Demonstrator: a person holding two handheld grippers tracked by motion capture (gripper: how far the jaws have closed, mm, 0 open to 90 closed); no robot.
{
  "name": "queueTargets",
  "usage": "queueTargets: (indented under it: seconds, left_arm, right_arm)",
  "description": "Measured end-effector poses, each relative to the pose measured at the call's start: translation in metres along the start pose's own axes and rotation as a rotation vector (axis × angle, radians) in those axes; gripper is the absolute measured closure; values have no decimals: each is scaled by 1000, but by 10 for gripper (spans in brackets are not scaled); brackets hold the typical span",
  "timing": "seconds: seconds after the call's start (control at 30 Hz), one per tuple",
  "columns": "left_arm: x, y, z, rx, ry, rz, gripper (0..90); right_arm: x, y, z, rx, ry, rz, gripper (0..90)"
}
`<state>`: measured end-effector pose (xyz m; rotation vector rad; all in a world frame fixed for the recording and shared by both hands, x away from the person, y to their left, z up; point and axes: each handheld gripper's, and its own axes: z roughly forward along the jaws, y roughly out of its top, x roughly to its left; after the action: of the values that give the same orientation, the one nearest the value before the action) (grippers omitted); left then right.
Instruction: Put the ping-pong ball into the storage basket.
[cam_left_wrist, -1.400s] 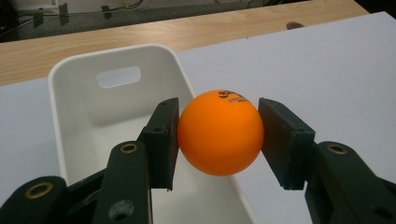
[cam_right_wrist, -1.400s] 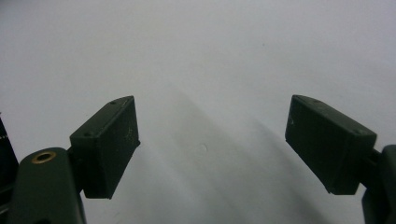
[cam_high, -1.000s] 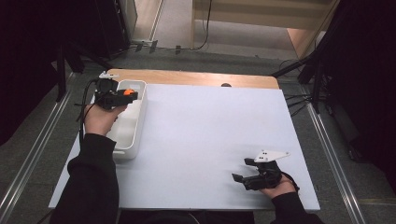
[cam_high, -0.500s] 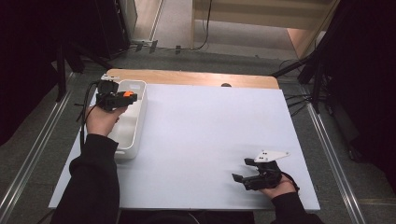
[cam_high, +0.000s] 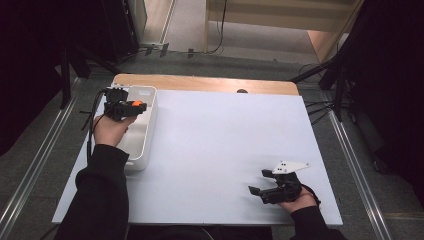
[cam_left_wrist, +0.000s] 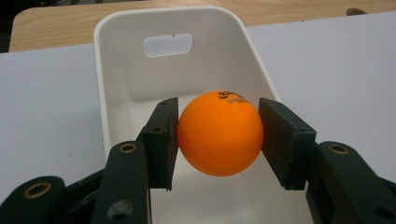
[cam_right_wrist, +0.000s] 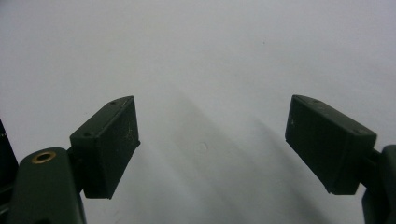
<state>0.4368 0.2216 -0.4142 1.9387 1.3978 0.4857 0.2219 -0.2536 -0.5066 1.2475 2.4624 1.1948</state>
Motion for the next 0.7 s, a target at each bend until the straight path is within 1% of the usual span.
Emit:
queueTargets:
  seconds: [0.03, 0.1, 0.13, 0.17, 0.2, 0.23, 0.3, 0.37, 0.4, 0.5, 0.57, 0.67, 0.7]
  left_arm:
    - [0, 0, 0, -3, -2, 1, 502]
    - [1, 1, -2, -14, -13, -6, 464]
    - [2, 2, -3, -3, -23, -5, 433]
    - [2, 4, -4, 8, -23, -8, 409]
    - [2, 4, -5, -3, -26, -15, 392]
    - [2, 5, -6, -10, -33, -11, 377]
    - [1, 6, -7, -4, -44, -12, 332]
    - [1, 7, -8, -12, -55, -8, 299]
    - [1, 7, -10, -14, -54, -7, 295]
    - [0, 8, -13, -18, -72, -1, 270]
    - [0, 10, -15, -24, -76, 2, 270]
    - [-2, 12, -18, -34, -102, 3, 270]
    - [-3, 14, -19, -35, -120, 3, 270]
  right_arm:
    - [0, 0, 0, 0, 0, 1, 159]
    - [0, 0, 0, 0, 0, 0, 159]
    - [0, 0, 0, 0, 0, 0, 159]
    - [0, 0, 0, 0, 1, -2, 159]
    - [0, 0, 0, 0, 1, -3, 159]
    - [0, 0, 0, 2, 1, -1, 159]
    - [0, 1, 0, 4, 2, -3, 159]
    - [0, 1, 1, 0, 0, -9, 160]
    - [0, 1, 1, 1, 0, -9, 159]
    - [0, 2, 1, 3, 1, -15, 160]
    - [0, 1, 1, 3, 2, -15, 159]
    - [0, 1, 1, 2, 5, -10, 160]
    - [0, 1, 1, 3, 2, -11, 159]
